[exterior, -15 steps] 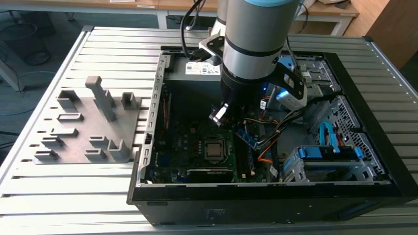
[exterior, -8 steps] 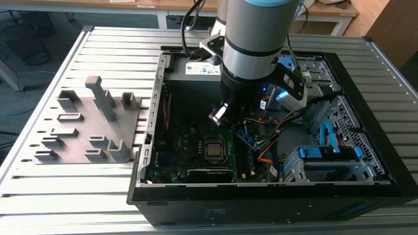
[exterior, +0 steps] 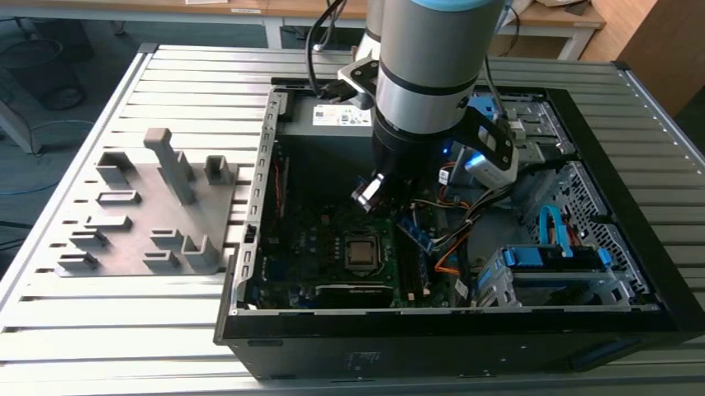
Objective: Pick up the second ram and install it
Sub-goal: 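Insert the second ram into the second slot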
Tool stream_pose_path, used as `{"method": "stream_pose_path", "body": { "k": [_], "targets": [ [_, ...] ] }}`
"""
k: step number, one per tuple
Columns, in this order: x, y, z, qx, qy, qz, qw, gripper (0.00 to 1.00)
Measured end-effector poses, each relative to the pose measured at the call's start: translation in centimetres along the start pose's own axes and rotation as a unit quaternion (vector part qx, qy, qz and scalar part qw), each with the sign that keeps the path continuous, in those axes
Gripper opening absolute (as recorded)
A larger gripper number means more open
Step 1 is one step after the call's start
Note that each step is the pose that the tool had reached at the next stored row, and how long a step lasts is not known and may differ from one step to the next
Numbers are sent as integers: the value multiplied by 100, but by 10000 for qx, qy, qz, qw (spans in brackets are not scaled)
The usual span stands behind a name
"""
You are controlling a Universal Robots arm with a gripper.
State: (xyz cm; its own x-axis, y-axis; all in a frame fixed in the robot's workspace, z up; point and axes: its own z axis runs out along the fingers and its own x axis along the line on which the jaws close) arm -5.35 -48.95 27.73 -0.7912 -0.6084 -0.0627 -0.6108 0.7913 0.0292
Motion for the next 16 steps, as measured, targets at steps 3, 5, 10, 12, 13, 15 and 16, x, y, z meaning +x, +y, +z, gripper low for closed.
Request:
{"method": "stream_pose_path", "body": {
  "k": [3,5,10,12,13,15,16],
  "targets": [
    [0,0,0,3,-1,41,10000,14],
    [0,0,0,4,-2,69,10000,14],
    [0,0,1,9,-4,135,9999,14],
    [0,0,1,11,-5,162,9999,14],
    [0,0,1,11,-5,174,9998,14],
    [0,0,1,13,-5,199,9998,14],
    [0,0,1,14,-6,212,9998,14]
  ]
}}
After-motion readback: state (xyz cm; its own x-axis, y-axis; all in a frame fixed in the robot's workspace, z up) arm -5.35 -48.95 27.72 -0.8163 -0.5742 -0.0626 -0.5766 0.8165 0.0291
